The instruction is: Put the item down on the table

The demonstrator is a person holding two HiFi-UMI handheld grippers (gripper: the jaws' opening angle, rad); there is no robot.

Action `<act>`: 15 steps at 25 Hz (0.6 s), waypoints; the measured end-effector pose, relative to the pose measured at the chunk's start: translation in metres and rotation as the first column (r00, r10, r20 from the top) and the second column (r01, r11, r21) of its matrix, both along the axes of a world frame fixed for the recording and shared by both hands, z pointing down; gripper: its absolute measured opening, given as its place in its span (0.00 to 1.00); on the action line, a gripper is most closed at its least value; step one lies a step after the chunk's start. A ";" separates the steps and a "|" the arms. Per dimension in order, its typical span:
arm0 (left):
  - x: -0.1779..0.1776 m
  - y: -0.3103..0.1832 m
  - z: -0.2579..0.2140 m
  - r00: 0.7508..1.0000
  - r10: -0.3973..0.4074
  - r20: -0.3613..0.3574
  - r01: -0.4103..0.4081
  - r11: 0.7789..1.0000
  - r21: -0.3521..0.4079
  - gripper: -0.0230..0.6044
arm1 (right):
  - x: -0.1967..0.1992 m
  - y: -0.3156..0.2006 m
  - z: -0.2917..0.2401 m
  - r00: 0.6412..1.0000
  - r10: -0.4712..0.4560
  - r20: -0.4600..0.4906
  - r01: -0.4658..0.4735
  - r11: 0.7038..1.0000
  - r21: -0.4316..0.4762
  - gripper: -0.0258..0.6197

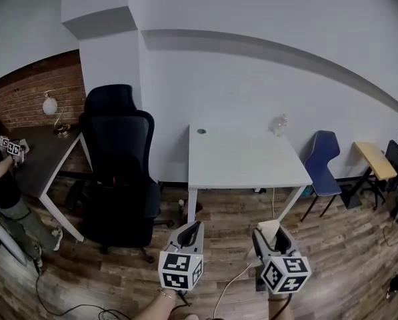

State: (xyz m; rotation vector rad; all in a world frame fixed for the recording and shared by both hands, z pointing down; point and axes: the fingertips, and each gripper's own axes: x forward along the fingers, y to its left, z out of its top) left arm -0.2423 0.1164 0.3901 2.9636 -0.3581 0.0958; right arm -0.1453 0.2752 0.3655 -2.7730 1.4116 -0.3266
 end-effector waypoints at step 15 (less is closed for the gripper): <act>0.022 -0.014 0.016 1.000 -0.005 0.023 0.005 1.000 -0.015 0.06 | 0.038 0.007 0.015 0.998 0.052 0.046 -0.052 0.999 0.006 0.50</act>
